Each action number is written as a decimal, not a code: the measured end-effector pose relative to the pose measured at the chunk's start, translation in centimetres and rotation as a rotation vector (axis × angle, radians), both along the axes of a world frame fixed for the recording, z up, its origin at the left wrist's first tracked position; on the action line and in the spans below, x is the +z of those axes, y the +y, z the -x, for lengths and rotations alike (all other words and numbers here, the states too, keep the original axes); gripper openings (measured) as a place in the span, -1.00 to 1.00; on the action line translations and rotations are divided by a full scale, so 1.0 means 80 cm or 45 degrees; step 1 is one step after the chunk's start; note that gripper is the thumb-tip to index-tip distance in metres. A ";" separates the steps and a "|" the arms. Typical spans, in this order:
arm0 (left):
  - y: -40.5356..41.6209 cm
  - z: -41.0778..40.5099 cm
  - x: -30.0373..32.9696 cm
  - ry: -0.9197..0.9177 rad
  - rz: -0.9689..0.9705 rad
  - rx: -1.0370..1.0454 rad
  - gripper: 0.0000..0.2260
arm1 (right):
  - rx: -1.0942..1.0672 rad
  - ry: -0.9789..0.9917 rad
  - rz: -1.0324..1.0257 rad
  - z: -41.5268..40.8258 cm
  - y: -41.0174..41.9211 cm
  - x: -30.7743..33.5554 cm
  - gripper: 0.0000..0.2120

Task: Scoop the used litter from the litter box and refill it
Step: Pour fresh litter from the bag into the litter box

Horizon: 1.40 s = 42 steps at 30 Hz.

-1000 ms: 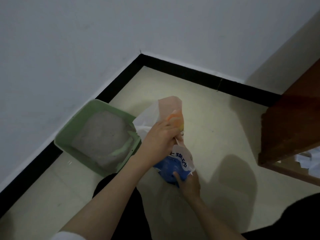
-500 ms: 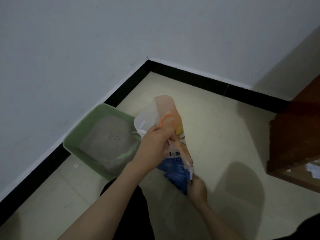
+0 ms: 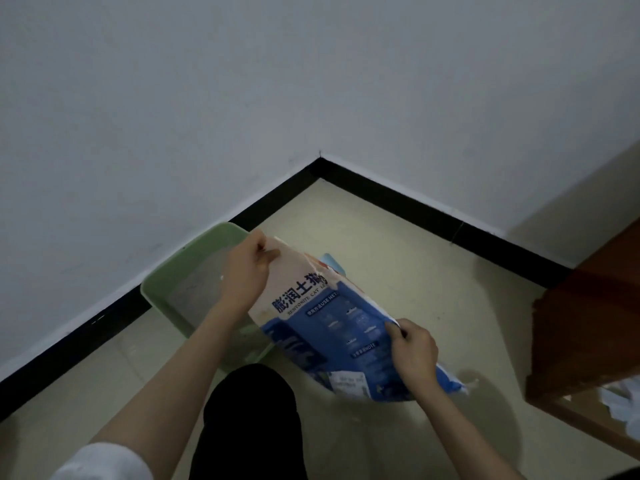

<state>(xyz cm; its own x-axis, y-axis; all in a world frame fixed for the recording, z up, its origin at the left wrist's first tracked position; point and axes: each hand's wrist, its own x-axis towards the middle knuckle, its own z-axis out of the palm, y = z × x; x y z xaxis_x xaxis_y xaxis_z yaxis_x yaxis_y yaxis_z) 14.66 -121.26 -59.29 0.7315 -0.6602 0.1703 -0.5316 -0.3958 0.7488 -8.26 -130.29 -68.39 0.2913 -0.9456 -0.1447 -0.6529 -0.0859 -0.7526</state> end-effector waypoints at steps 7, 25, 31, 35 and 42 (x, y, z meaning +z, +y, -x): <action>0.037 0.008 0.007 -0.297 0.063 0.040 -0.41 | 0.132 0.043 0.150 -0.006 0.007 0.037 -0.69; -0.050 0.041 -0.027 -0.802 -0.377 -0.664 -0.94 | 0.341 0.012 0.219 -0.057 -0.005 0.029 -0.69; -0.054 0.059 -0.059 -0.767 -0.365 -0.795 -0.82 | 0.381 0.159 0.111 0.000 -0.020 -0.013 -0.84; -0.050 0.058 -0.069 -0.720 -0.394 -0.806 -0.77 | 0.522 0.378 -0.169 0.052 -0.042 -0.074 -0.47; -0.053 0.048 -0.071 -0.662 -0.272 -0.740 -0.76 | 0.477 0.346 0.099 0.042 -0.039 -0.062 -0.72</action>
<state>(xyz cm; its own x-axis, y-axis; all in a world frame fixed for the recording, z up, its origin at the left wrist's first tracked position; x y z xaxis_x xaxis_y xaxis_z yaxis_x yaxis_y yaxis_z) 10.82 -125.47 -64.99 0.1231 -0.9674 0.2212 -0.9558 -0.0555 0.2888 -11.63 -133.41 -73.32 0.5758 -0.7938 -0.1959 -0.7386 -0.4024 -0.5409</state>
